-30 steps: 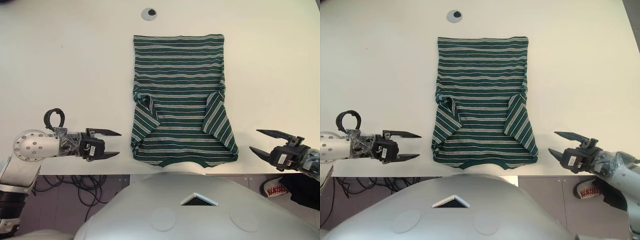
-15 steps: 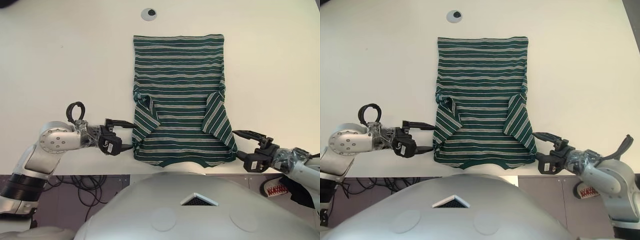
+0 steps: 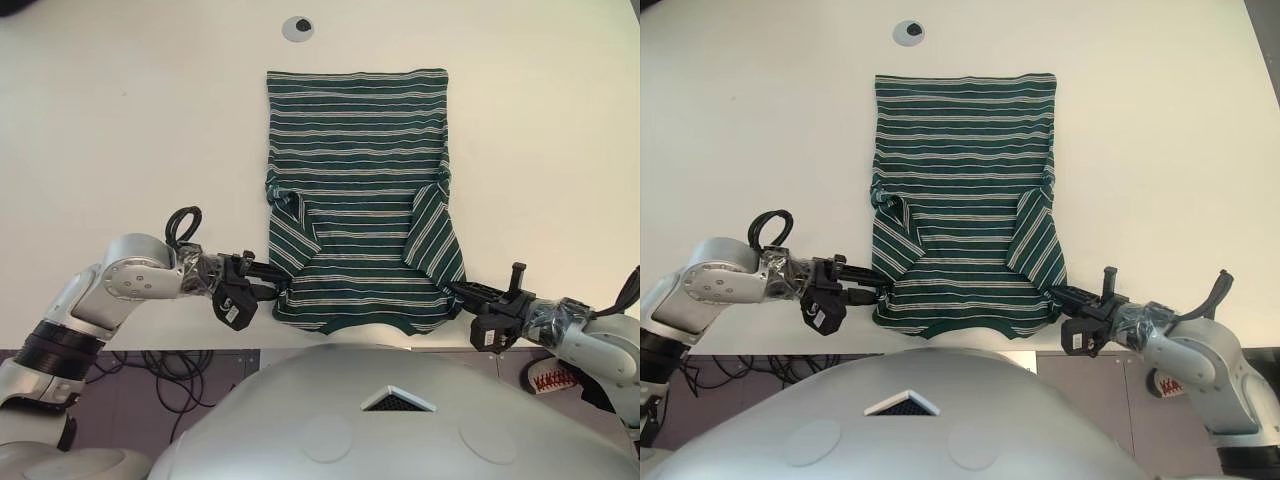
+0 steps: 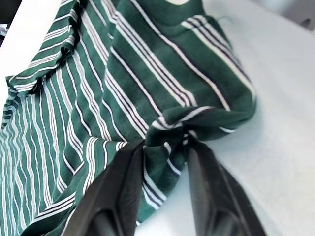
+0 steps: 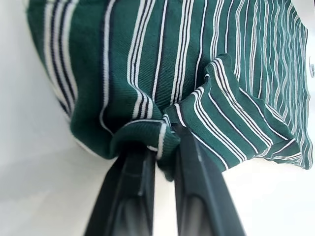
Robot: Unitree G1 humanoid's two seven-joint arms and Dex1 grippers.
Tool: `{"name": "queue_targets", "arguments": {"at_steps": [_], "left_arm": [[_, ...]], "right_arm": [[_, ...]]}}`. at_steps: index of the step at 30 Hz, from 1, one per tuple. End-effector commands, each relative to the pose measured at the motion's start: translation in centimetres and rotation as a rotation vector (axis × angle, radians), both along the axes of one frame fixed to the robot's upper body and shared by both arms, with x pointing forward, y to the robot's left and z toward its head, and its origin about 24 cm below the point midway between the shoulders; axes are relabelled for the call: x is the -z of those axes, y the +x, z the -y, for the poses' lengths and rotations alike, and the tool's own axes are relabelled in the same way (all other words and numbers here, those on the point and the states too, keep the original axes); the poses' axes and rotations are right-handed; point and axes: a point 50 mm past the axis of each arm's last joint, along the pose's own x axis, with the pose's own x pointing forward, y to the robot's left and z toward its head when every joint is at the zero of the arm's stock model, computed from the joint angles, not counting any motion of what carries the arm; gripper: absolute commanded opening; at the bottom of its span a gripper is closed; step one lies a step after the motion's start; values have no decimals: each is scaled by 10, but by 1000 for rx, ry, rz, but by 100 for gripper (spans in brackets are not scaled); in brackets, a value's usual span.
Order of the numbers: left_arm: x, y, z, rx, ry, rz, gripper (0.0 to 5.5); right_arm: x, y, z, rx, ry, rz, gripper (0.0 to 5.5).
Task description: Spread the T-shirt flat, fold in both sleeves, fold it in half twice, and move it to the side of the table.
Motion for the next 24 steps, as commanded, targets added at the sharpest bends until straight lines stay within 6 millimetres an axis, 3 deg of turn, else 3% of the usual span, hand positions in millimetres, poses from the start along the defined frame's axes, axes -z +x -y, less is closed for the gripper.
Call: {"name": "queue_targets", "arguments": {"at_steps": [1, 5, 8, 14, 17, 21, 24], "left_arm": [[22, -25, -14, -29, 164, -272, 69], [9, -32, -21, -150, 127, -521, 4], [-5, -36, -25, -200, 94, -657, 1], [-30, -34, -24, -274, -62, -765, 1], [-37, -19, -20, -346, -175, -684, 1], [-47, 20, -15, -521, -355, -517, 1], [-47, 35, -19, -649, -417, -467, 1]], "right_arm": [[2, -11, -1, 84, 90, -207, 0], [-12, -12, -6, 187, 300, -367, 0], [-20, -16, -6, 222, 373, -446, 0], [-39, -21, -14, 238, 530, -553, 0], [-49, -8, -18, 265, 630, -491, 0], [-68, 28, -24, 289, 794, -351, 0], [-66, 55, -30, 309, 804, -265, 0]]}}
